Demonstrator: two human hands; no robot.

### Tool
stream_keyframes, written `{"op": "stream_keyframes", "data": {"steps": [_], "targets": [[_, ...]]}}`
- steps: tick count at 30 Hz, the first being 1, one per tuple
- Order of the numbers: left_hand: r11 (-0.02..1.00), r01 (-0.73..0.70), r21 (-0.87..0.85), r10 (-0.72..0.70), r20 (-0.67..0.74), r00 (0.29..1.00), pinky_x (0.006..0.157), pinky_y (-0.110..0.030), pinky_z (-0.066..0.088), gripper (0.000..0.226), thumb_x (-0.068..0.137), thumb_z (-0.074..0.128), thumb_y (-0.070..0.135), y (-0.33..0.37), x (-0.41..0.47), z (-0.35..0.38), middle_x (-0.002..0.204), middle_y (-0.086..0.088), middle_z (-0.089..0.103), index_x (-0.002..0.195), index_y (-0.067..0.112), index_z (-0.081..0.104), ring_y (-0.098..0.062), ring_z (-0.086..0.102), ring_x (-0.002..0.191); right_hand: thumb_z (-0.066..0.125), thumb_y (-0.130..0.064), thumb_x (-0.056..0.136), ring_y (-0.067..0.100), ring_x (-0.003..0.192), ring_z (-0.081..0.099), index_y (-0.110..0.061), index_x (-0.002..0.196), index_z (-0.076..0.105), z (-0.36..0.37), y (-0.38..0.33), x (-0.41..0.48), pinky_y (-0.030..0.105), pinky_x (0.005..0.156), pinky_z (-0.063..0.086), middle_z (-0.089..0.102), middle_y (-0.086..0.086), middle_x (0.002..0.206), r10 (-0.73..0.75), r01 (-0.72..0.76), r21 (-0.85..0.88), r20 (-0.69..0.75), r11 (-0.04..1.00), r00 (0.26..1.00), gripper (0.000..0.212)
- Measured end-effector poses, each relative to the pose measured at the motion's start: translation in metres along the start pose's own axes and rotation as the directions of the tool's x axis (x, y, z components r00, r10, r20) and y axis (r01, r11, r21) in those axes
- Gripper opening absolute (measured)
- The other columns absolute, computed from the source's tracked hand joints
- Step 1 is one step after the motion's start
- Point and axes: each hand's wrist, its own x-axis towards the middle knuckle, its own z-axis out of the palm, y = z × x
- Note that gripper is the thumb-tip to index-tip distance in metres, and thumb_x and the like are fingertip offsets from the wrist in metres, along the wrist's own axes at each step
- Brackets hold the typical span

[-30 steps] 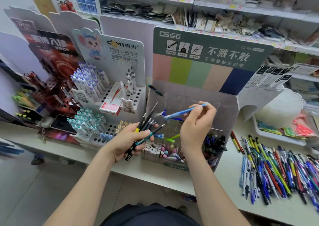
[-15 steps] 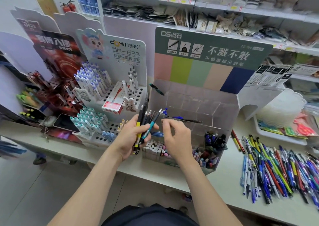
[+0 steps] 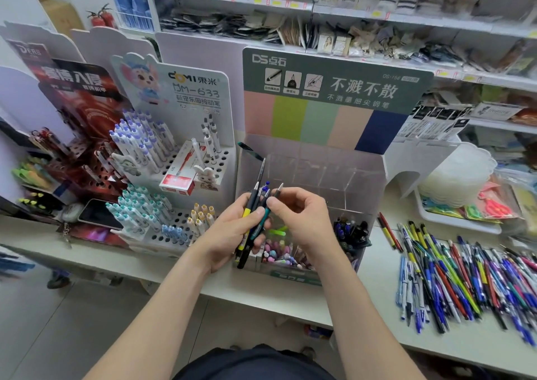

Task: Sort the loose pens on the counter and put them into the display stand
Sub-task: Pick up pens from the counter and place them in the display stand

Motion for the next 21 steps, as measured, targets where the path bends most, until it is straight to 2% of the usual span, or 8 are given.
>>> {"op": "stream_keyframes", "data": {"steps": [3, 6, 9, 11, 14, 17, 20, 21], "targets": [[0.997, 0.055, -0.056, -0.051, 0.087, 0.995, 0.049, -0.024, 0.034, 0.03, 0.112, 0.053, 0.023, 0.0, 0.0, -0.001, 0.093, -0.008, 0.057, 0.14, 0.014, 0.052, -0.015, 0.043, 0.059, 0.077, -0.023, 0.097, 0.01, 0.087, 0.071, -0.024, 0.126, 0.07, -0.005, -0.008, 0.007, 0.025, 0.078, 0.055, 0.079, 0.002, 0.108, 0.106, -0.107, 0.077, 0.017, 0.991, 0.994, 0.031], [0.996, 0.088, -0.017, -0.084, 0.167, 0.982, 0.047, -0.023, 0.032, 0.032, 0.11, 0.055, 0.024, 0.004, -0.001, 0.002, 0.095, -0.011, 0.06, 0.141, 0.015, 0.054, -0.016, 0.043, 0.058, 0.064, -0.04, 0.104, 0.013, 0.085, 0.066, -0.027, 0.122, 0.076, -0.01, -0.016, 0.019, 0.037, 0.081, 0.051, 0.08, 0.003, 0.104, 0.165, -0.172, 0.084, 0.081, 0.982, 0.983, 0.025], [0.994, 0.106, 0.033, -0.111, 0.207, 0.972, 0.046, -0.024, 0.034, 0.027, 0.111, 0.054, 0.02, 0.008, 0.0, 0.008, 0.097, -0.013, 0.062, 0.136, 0.01, 0.055, -0.018, 0.047, 0.059, 0.062, -0.03, 0.106, 0.019, 0.087, 0.071, -0.02, 0.106, 0.082, -0.011, -0.022, 0.025, 0.041, 0.087, 0.058, 0.08, 0.011, 0.101, 0.122, -0.128, 0.046, 0.103, 0.991, 0.987, 0.023], [0.992, 0.113, 0.052, -0.122, 0.211, 0.97, 0.046, -0.024, 0.033, 0.021, 0.111, 0.054, 0.018, 0.008, 0.0, 0.009, 0.097, -0.014, 0.062, 0.129, 0.01, 0.056, -0.018, 0.046, 0.058, 0.055, -0.021, 0.11, 0.022, 0.086, 0.075, -0.012, 0.104, 0.076, -0.011, -0.026, 0.029, 0.035, 0.08, 0.06, 0.08, 0.013, 0.095, 0.06, -0.043, 0.22, -0.071, 0.975, 0.996, 0.024], [0.991, 0.107, 0.077, -0.12, 0.183, 0.976, 0.046, -0.023, 0.033, 0.016, 0.112, 0.052, 0.02, 0.005, 0.0, 0.007, 0.098, -0.014, 0.061, 0.123, 0.01, 0.055, -0.016, 0.045, 0.058, 0.038, -0.025, 0.116, 0.029, 0.075, 0.073, -0.014, 0.109, 0.057, -0.03, -0.034, 0.036, 0.039, 0.073, 0.064, 0.071, 0.01, 0.075, 0.013, 0.207, 0.491, -0.407, 0.846, 0.913, 0.023], [0.997, 0.076, 0.014, -0.077, 0.088, 0.993, 0.048, -0.023, 0.031, 0.02, 0.113, 0.049, 0.027, 0.005, 0.002, 0.011, 0.093, -0.01, 0.06, 0.126, 0.013, 0.051, -0.016, 0.042, 0.056, 0.048, -0.025, 0.113, 0.013, 0.053, 0.045, -0.018, 0.105, 0.058, -0.05, -0.025, 0.042, 0.029, 0.049, 0.044, 0.049, -0.004, 0.064, -0.047, 0.186, 0.317, -0.399, 0.93, 0.916, 0.015], [1.0, 0.005, -0.004, -0.004, 0.012, 1.0, 0.047, -0.025, 0.03, 0.026, 0.107, 0.058, 0.031, 0.007, 0.01, 0.019, 0.089, -0.007, 0.057, 0.124, 0.014, 0.049, -0.015, 0.037, 0.054, 0.066, -0.014, 0.101, 0.003, 0.057, 0.049, -0.02, 0.103, 0.075, -0.045, -0.012, 0.031, 0.025, 0.06, 0.042, 0.063, -0.015, 0.069, 0.033, -0.04, -0.059, -0.106, 0.997, 0.994, 0.011], [1.0, -0.016, 0.012, 0.016, -0.009, 1.0, 0.047, -0.025, 0.031, 0.028, 0.105, 0.062, 0.027, 0.008, 0.012, 0.022, 0.087, -0.007, 0.057, 0.124, 0.012, 0.049, -0.015, 0.037, 0.054, 0.067, -0.013, 0.101, 0.001, 0.059, 0.051, -0.019, 0.105, 0.078, -0.042, -0.01, 0.024, 0.023, 0.062, 0.043, 0.066, -0.015, 0.072, 0.067, -0.066, -0.096, 0.006, 0.993, 0.998, 0.013]]}}
